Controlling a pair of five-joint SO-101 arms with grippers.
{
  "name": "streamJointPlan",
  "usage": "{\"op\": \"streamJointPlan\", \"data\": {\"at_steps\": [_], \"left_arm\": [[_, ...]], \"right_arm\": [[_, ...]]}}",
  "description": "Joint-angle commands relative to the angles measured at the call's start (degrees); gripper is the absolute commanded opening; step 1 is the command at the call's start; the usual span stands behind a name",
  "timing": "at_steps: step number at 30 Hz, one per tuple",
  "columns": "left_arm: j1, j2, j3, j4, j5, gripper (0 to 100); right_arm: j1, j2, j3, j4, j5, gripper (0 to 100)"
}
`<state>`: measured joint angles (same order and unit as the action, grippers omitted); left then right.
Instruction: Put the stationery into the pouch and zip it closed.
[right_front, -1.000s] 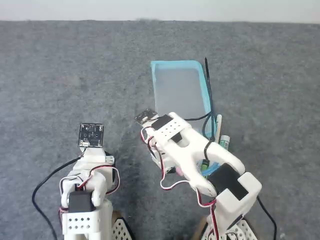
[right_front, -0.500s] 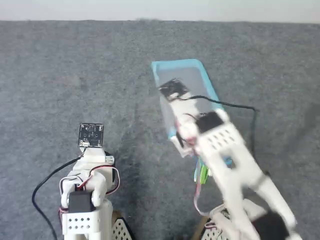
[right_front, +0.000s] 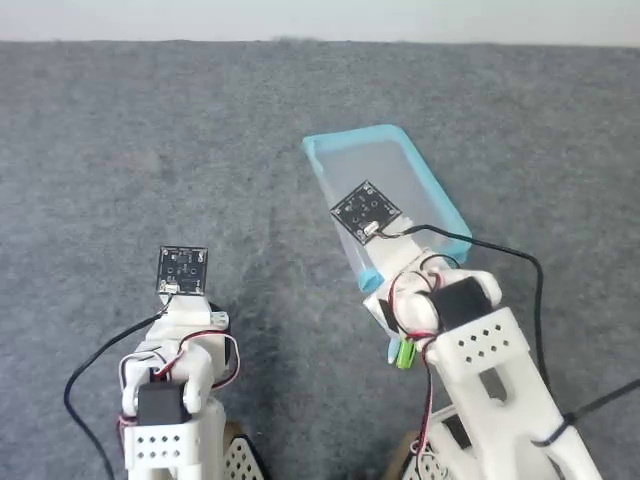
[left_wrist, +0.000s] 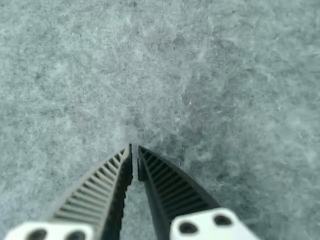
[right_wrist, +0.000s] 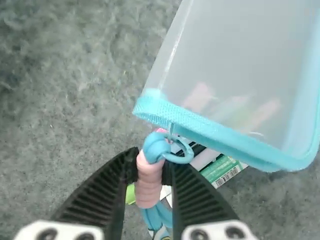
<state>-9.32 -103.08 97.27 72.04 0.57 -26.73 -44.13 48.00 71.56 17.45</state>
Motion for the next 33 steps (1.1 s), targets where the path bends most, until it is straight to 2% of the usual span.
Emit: {"op": "streamJointPlan", "data": {"at_steps": [1,8,33], "left_arm": [[-0.35,-1.14,-0.66,0.18,0.62,2],[-0.35,-1.14,-0.66,0.18,0.62,2],[-0.35,-1.14,-0.66,0.18,0.62,2]], "right_arm": [[0.31,3.12,-0.35,-2.07,0.70,0.7],[0.31,7.16,-0.35,-2.86,0.62,0.7],[0.31,7.78,0.53,-2.77,0.70,0.7]]}}
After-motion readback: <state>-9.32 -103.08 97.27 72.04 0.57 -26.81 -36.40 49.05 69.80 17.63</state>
